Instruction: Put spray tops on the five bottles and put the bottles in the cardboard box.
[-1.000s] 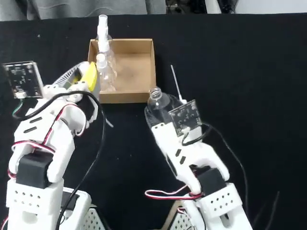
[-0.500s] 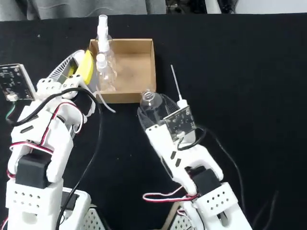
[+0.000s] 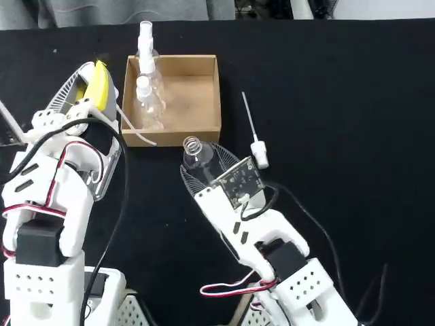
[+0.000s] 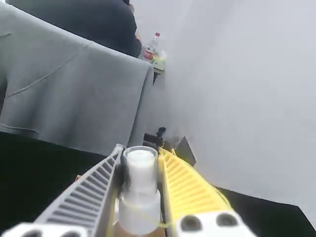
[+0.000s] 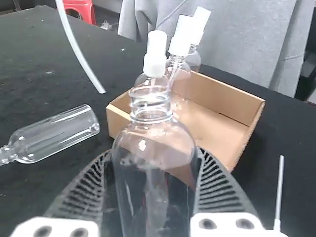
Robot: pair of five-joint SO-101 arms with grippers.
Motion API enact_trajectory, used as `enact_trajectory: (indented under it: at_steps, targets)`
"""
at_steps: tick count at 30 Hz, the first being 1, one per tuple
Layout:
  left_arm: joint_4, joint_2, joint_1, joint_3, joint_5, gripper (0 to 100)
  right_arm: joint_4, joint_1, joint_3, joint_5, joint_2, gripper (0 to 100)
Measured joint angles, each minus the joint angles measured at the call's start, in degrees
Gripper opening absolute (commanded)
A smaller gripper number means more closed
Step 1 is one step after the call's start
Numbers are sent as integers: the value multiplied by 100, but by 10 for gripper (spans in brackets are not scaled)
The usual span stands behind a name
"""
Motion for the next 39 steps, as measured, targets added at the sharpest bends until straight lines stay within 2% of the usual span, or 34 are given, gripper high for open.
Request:
enact_trajectory:
  at_steps: [8, 14, 26, 35, 39]
  targets:
    - [0, -9, 18, -123, 0, 28, -132, -642, 387, 571, 0, 93]
    - [0, -88, 273, -229, 0, 28, -695, -659, 642, 659, 0, 93]
    - [211, -870, 325, -237, 0, 28, -765, -668, 651, 695, 0, 93]
    - [589, -879, 334, -158, 0, 28, -765, -668, 651, 695, 0, 93]
    - [659, -879, 571, -88, 0, 28, -765, -668, 651, 695, 0, 93]
